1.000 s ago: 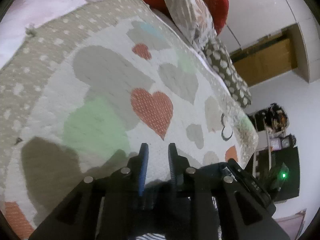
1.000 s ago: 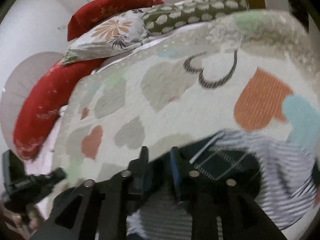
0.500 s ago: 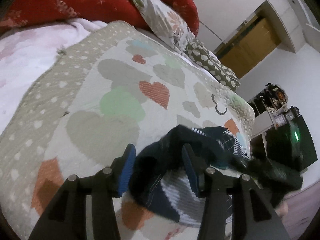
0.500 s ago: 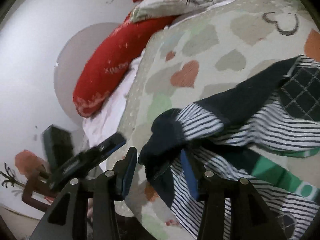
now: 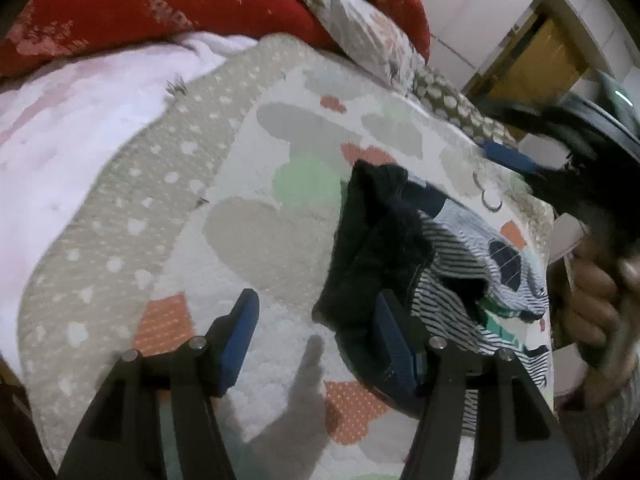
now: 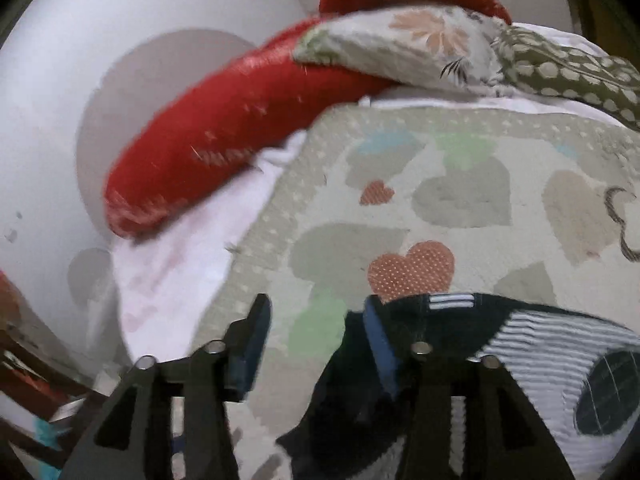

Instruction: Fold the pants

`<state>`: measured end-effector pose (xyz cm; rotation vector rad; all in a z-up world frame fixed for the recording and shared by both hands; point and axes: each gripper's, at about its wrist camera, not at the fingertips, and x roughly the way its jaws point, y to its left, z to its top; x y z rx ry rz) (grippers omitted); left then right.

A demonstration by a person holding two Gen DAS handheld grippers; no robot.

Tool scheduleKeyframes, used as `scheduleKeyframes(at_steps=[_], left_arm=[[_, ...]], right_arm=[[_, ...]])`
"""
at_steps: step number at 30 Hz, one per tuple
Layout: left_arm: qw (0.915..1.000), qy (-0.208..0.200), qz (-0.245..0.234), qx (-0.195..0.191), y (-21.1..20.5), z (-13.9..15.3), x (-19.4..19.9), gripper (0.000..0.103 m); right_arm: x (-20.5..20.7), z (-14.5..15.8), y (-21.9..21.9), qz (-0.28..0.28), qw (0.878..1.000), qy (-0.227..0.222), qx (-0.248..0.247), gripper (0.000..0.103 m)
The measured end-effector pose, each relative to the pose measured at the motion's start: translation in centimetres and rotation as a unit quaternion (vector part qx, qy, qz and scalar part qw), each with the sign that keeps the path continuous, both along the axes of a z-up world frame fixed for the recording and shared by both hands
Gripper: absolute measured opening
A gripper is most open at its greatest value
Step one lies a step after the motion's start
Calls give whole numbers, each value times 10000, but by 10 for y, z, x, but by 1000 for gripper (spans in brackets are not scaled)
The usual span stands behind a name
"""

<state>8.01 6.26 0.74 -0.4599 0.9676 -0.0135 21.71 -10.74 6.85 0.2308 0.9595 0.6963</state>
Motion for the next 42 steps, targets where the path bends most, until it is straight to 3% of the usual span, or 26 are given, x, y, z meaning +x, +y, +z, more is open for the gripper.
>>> scheduleKeyframes(at_steps=[3, 6, 9, 11, 14, 15, 16, 22, 27, 30, 33, 37, 40, 42], left_arm=[[9998, 181, -107, -14, -9, -15, 15, 60], [9994, 269, -184, 121, -21, -25, 21, 60], [9990, 357, -145, 221, -28, -31, 23, 65], [9990, 386, -98, 200, -31, -36, 27, 75], [9983, 445, -59, 371, -40, -42, 33, 77], [9978, 427, -152, 479, -45, -42, 34, 56], [9969, 452, -239, 599, -49, -42, 35, 25], [9949, 500, -166, 866, -45, -28, 24, 24], [9959, 834, 136, 312, -23, -38, 18, 28], [9971, 727, 208, 110, -21, -29, 5, 31], [9980, 495, 338, 195, -24, -12, -11, 34], [9979, 119, 211, 601, -49, 6, -23, 40], [9958, 95, -274, 873, -84, 3, -19, 43], [9938, 172, -453, 1003, -99, -6, -15, 43]], right_arm=[[-22, 2, -54, -355, 9991, 81, 202, 64], [-53, -13, -126, -1074, 9941, 144, -84, 64], [-97, -42, -208, -1978, 9787, 270, -486, 64], [-122, -61, -251, -2473, 9663, 491, -524, 64], [-155, -87, -295, -3027, 9494, 727, -409, 64], [-160, -94, -302, -3092, 9472, 784, -326, 64], [-165, -101, -305, -3144, 9456, 809, -237, 64], [-172, -97, -290, -3236, 9438, 426, -518, 64], [-184, -105, -313, -3411, 9378, 486, -440, 49], [-196, -96, -325, -3642, 9306, 350, -136, 53], [-215, -83, -333, -3977, 9173, 37, -186, 62], [-219, -89, -329, -3714, 9283, 134, -90, 65], [-213, -105, -315, -3511, 9356, 331, -161, 64], [-210, -112, -305, -3351, 9410, 386, -284, 41]])
